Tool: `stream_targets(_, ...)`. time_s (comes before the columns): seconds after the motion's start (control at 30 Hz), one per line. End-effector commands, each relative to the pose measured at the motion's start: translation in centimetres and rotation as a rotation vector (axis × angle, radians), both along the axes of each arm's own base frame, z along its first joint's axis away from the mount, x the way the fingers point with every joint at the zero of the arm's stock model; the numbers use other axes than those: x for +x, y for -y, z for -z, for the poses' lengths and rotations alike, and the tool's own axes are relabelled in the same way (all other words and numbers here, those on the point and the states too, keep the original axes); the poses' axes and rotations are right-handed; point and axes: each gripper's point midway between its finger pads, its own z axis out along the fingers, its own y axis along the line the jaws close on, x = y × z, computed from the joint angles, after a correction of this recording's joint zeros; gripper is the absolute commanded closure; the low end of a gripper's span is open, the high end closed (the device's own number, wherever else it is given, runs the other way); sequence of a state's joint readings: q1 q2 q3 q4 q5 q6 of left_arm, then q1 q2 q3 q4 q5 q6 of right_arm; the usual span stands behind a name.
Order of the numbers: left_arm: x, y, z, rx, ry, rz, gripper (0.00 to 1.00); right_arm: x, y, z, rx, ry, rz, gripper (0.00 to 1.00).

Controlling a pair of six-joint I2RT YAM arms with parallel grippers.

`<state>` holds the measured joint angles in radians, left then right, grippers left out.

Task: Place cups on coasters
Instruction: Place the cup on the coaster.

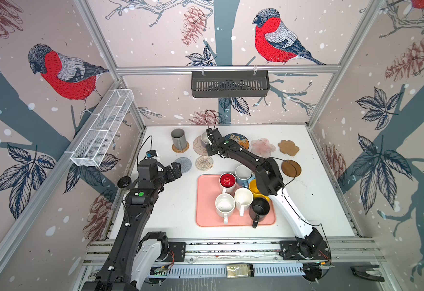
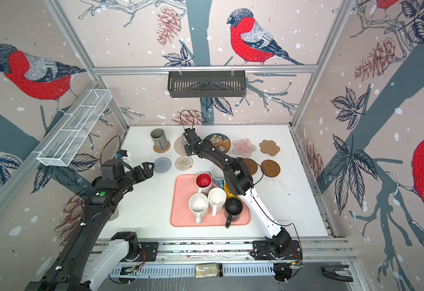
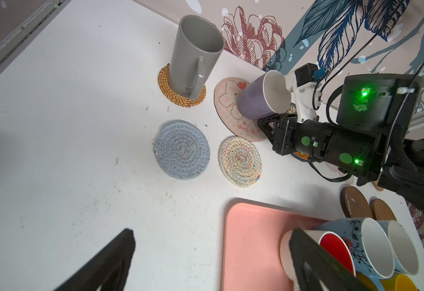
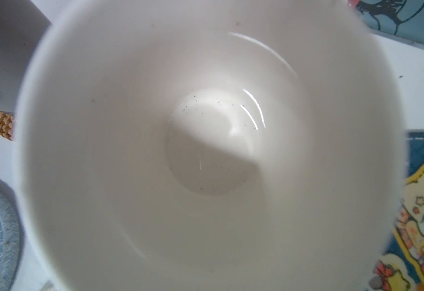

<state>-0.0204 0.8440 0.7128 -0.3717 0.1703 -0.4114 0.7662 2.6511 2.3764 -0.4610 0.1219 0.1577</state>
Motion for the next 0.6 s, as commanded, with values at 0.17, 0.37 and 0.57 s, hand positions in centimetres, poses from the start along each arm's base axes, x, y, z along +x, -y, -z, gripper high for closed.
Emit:
stream_targets(0.17, 0.52, 0.17, -0.82, 0.004, 0.043, 0.018, 0.04, 0.39, -0.90, -2.85, 0.067, 0.043, 0.034, 0.83)
stream_targets(0.37, 0.50, 0.14, -0.79, 0.004, 0.043, 0.016, 0.04, 0.69, -0.68, -3.12, 0.063, 0.061, 0.062, 0.64)
stream_targets(0.57, 0.55, 0.17, -0.71, 0.003, 0.039, 0.017, 0.04, 0.90, -0.40, -3.37, 0.061, 0.066, 0.067, 0.60)
